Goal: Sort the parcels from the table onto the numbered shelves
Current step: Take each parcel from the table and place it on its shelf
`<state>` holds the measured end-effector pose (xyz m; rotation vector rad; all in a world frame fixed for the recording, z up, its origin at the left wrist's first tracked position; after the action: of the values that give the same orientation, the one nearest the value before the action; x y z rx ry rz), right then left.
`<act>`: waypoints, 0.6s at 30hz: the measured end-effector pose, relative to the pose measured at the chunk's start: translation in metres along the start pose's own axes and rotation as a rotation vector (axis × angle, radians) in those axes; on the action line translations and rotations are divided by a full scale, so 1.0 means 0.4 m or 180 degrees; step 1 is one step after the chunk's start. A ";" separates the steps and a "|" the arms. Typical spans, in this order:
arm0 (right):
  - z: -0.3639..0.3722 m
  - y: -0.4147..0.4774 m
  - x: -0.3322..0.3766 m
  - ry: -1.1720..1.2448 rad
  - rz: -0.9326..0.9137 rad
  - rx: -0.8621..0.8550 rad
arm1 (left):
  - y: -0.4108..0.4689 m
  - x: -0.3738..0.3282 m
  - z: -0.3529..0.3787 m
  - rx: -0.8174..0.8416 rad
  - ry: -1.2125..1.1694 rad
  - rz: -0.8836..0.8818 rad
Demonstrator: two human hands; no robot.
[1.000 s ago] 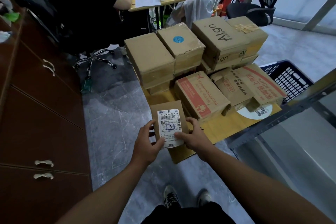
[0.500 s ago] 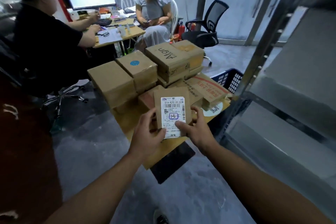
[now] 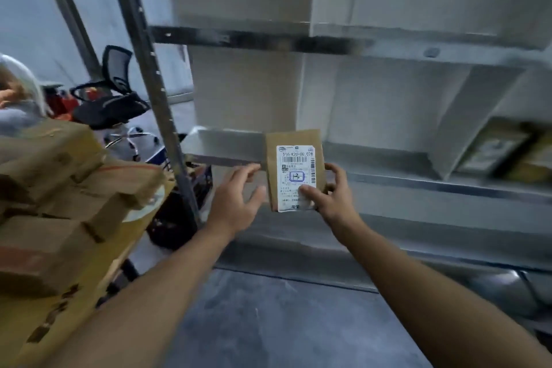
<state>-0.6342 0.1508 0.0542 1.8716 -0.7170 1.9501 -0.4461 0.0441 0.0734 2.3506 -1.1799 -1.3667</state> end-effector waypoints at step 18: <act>-0.781 -0.146 0.178 0.0255 -0.0854 -0.2332 | 0.384 -0.549 0.585 0.1278 0.1193 0.1558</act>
<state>-0.8618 0.3705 0.1312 1.3438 -0.9356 1.3287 -0.7739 0.1492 0.1630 2.1854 -1.8597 -0.5430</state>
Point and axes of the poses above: each hand's wrist, its own y-axis towards the middle knuckle, its own z-axis out of the palm, x = y × z, the point moved 3 cm from there along y, towards the middle knuckle, and after that the axes turned 5 degrees about z, right-handed, at the moved point
